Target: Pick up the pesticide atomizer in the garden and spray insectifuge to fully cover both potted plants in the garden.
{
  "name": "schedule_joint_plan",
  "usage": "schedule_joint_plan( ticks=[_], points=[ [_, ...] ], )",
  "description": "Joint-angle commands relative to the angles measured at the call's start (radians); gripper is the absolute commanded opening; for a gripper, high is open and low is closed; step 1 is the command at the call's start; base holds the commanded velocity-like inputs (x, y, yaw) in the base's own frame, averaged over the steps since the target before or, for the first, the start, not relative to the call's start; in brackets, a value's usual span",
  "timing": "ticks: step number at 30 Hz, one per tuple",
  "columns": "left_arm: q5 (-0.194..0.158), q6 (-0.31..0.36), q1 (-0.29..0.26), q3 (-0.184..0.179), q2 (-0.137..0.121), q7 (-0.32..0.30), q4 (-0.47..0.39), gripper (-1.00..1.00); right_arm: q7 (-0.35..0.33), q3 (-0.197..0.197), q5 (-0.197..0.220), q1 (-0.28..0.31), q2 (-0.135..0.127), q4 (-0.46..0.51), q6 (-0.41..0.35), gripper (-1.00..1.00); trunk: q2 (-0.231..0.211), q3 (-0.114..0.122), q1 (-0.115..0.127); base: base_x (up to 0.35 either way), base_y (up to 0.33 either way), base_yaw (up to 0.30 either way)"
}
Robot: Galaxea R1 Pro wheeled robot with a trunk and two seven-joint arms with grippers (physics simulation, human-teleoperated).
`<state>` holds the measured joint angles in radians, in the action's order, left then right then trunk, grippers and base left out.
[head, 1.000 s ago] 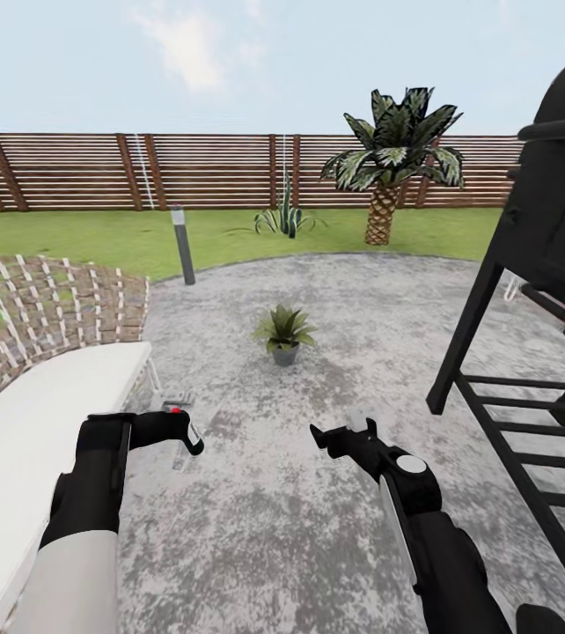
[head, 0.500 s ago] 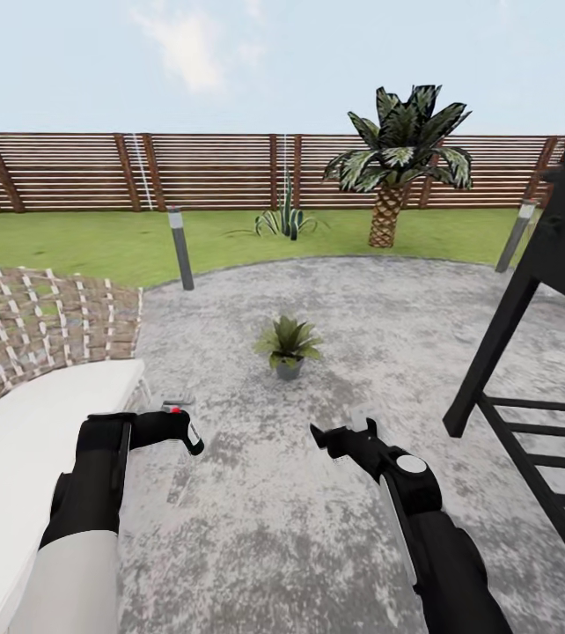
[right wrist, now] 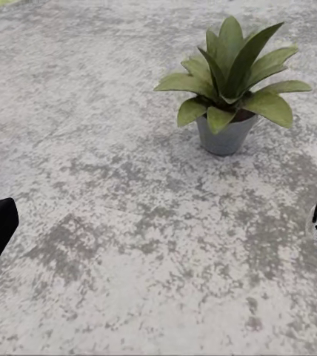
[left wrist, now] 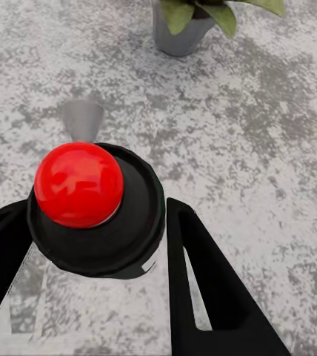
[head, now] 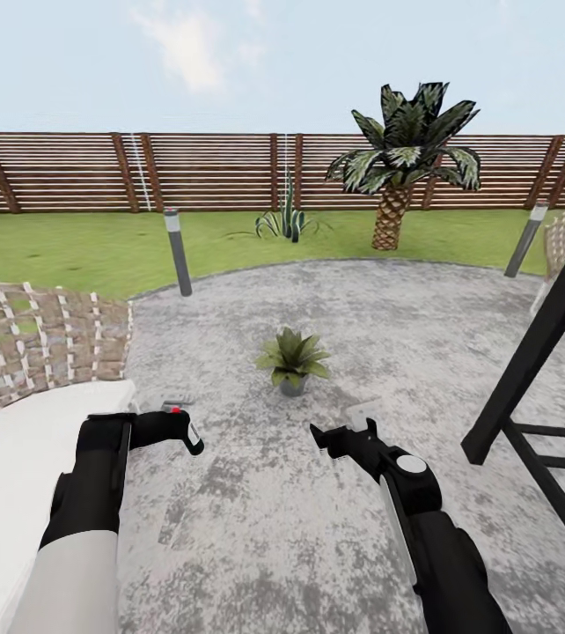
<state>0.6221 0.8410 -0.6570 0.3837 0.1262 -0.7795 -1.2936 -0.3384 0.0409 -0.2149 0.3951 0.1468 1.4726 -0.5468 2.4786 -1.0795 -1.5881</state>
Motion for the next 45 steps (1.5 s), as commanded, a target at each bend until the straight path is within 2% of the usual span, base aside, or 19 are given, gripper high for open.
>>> schedule_joint_plan(
  ticks=[1,36,40,45],
  points=[
    [0.009,0.003,-0.001,0.003,0.001,-0.01,-0.001,-1.0,-0.008,-0.001,-0.011,0.001,0.0,0.002,-0.004,1.0,0.0,-0.001,0.0,0.332,0.002,0.0],
    [0.008,0.003,-0.001,0.004,0.0,-0.011,-0.001,-1.0,-0.008,-0.003,-0.011,0.001,-0.001,0.002,-0.004,1.0,0.0,-0.001,0.0,0.332,0.0,0.0],
    [0.008,0.003,-0.001,0.004,-0.001,-0.011,-0.001,-1.0,-0.008,-0.009,-0.011,0.0,-0.004,0.023,-0.004,1.0,0.0,-0.001,0.0,0.302,0.0,0.0],
    [0.01,0.003,-0.001,0.005,-0.006,-0.011,-0.005,-1.0,-0.005,-0.061,-0.016,-0.001,-0.008,0.039,-0.002,1.0,0.0,-0.001,0.0,0.072,0.0,0.0]
  ],
)
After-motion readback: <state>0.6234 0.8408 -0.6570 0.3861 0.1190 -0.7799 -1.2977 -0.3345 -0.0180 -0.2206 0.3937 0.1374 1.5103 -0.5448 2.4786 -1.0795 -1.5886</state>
